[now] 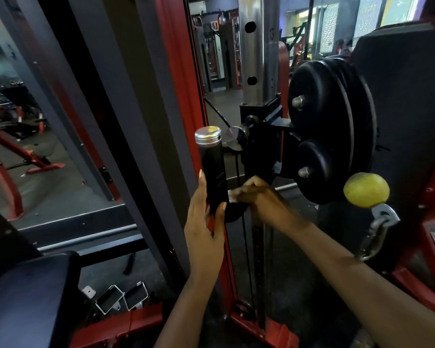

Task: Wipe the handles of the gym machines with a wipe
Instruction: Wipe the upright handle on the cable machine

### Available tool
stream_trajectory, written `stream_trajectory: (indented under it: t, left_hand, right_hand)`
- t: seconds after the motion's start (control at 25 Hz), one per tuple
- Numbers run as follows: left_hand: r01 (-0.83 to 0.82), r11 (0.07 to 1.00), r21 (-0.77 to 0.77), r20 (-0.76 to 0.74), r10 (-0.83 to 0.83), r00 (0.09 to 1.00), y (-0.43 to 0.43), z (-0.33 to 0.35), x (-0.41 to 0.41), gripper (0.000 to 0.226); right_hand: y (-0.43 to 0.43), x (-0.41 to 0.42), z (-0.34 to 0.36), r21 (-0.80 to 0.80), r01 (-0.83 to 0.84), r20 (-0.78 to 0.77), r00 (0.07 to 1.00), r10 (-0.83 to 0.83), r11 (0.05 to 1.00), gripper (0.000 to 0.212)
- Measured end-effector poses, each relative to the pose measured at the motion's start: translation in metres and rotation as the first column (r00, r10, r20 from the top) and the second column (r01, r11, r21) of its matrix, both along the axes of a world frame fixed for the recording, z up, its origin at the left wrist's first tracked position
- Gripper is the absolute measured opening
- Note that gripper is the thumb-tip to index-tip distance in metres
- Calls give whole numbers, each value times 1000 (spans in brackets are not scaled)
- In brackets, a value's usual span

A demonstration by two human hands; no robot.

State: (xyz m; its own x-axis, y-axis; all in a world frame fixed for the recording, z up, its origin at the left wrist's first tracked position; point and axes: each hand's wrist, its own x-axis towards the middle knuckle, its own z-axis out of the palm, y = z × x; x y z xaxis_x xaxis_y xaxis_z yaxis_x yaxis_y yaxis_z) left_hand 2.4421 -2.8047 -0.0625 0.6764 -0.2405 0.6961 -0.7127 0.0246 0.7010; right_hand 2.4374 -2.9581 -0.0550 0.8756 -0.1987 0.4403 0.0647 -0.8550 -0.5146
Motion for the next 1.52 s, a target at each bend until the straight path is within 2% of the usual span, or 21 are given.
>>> stream_trajectory:
  t: [0.08, 0.12, 0.2, 0.28, 0.44, 0.48, 0.56, 0.64, 0.72, 0.8, 0.88, 1.0, 1.04, 1.12, 1.2, 1.24, 1.28, 1.36, 1.4, 1.44, 1.52]
  left_hand:
    - [-6, 1000, 5, 19, 6, 1000, 0, 0, 0, 62]
    - [-15, 1000, 11, 28, 15, 1000, -1, -1, 0, 62]
    - [-39, 999, 23, 42, 38, 998, -3, -3, 1, 61]
    - [-54, 998, 19, 60, 53, 997, -3, -6, 1, 61]
    - [-75, 997, 31, 99, 71, 992, -2, -6, 3, 63]
    - [-72, 997, 28, 106, 69, 992, -2, -6, 3, 63]
    - [-53, 998, 16, 98, 52, 994, -2, -6, 3, 62]
    - [-34, 999, 1, 80, 33, 996, -1, -6, 3, 62]
    - [-22, 1000, -5, 89, 22, 996, -1, -5, 3, 63]
    - [-16, 1000, -10, 110, 17, 994, -2, -6, 4, 62]
    - [-23, 1000, -15, 105, 24, 994, -2, -7, 5, 62]
    - [-30, 999, -21, 97, 32, 995, -2, -10, 7, 62]
    - [-39, 999, -17, 101, 41, 994, -2, -10, 6, 62]
    - [-57, 998, -10, 104, 58, 993, -2, -10, 6, 65]
    - [-59, 998, -6, 93, 60, 994, -2, -10, 7, 67]
    - [-60, 998, 3, 92, 60, 994, -2, -10, 8, 67]
    - [-59, 998, 12, 92, 58, 994, -1, -9, 8, 66]
    - [-40, 999, 14, 84, 39, 996, 0, -8, 8, 66]
    - [-32, 999, 10, 81, 31, 996, 1, -8, 8, 66]
    - [-26, 1000, 6, 77, 26, 997, 2, -7, 8, 67]
    - [-5, 1000, -3, 66, 5, 998, 3, -6, 7, 67]
  right_hand:
    - [-16, 4, 1, 18, 62, -25, 998, -62, 998, 9]
    - [-21, 7, 3, 111, 40, -64, 997, -33, 993, 10]
    - [-23, 14, 6, 50, 73, -135, 989, -65, 996, 26]
    - [-8, 7, 7, 122, -7, -29, 1000, 10, 993, 15]
    - [2, -4, -16, -103, -101, 81, 991, 110, 990, 36]
    - [-3, -4, -15, -161, -96, 81, 991, 110, 982, 29]
    - [-20, -3, -15, -134, -110, 6, 994, 112, 985, 21]
    - [-27, 1, -13, -91, -44, 12, 999, 45, 995, 23]
    - [-28, 5, -13, -208, 87, 39, 996, -80, 974, 36]
    - [-26, 6, -24, -194, 178, 119, 980, -157, 965, 40]
    - [-11, 2, -35, -91, 212, 170, 966, -194, 973, 39]
    - [30, -19, -29, 259, 250, 269, 909, -319, 933, 27]
    - [48, -28, -28, 399, 198, 281, 903, -325, 895, 23]
    - [77, -46, -27, 427, 190, 282, 901, -330, 884, 24]
    - [85, -52, -34, 545, 146, 317, 876, -364, 825, 32]
    - [81, -50, -34, 571, 188, 324, 843, -429, 799, 34]
    - [72, -46, -32, 630, 211, 291, 828, -479, 748, 34]
    - [54, -32, -29, 750, 337, 52, 827, -560, 569, 29]
    - [49, -23, -30, 750, 439, -86, 806, -585, 494, 27]
    - [50, -17, -30, 745, 485, -151, 791, -592, 457, 25]
    - [66, -14, -30, 804, 442, -119, 775, -621, 397, 23]
